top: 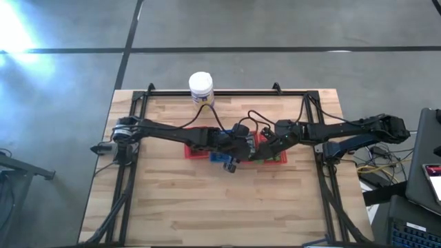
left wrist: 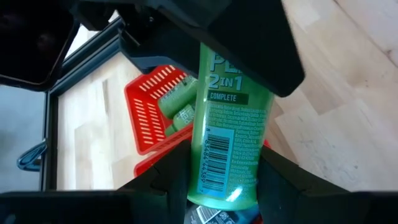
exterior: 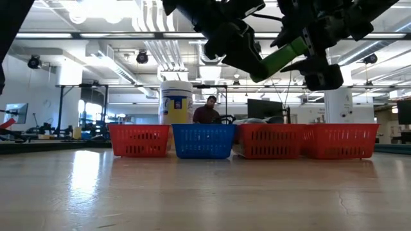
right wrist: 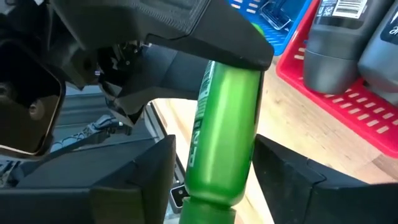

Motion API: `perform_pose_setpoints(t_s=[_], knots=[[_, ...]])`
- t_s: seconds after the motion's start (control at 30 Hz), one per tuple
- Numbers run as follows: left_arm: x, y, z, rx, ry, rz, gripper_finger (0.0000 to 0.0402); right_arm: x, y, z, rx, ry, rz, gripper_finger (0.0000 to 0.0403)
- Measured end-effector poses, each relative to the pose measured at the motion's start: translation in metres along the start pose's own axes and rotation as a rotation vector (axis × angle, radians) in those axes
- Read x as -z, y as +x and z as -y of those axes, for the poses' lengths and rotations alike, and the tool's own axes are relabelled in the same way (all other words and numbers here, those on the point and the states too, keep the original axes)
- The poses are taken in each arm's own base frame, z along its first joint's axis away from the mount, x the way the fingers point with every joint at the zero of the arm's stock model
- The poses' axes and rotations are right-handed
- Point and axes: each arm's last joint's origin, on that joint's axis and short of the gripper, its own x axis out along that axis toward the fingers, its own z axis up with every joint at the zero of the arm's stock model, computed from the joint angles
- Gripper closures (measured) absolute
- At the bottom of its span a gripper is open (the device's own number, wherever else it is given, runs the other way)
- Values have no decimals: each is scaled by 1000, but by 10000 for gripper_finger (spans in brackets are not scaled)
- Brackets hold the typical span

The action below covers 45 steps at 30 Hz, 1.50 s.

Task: Pick & Place Travel size toiletries
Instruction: Put the green shampoo into the right red bin

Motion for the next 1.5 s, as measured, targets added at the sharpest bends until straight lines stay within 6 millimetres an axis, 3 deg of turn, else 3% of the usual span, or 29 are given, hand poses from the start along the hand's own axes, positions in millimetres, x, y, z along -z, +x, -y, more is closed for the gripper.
perform_pose_setpoints(t_s=[0.3,0.43,0.63,0.8,0.97,1.13,1.5], knots=[[-2,-1,3,-8,7,-9,254,-1,0,1,20,-2,32,283],[-1,-1,3,-24,8,-20,253,-1,0,2,27,-10,37,301],[-1,-1,4,-22,-10,-27,218,1,-1,6,83,-15,28,299],[9,-9,10,-1,-74,-170,167,3,-5,16,199,38,94,300],[25,-20,18,50,-200,-360,142,17,-29,22,377,89,243,299],[33,-34,25,37,-327,-389,145,39,-53,27,500,156,436,299],[62,-86,37,101,-573,-226,149,36,-26,49,670,158,514,240]])
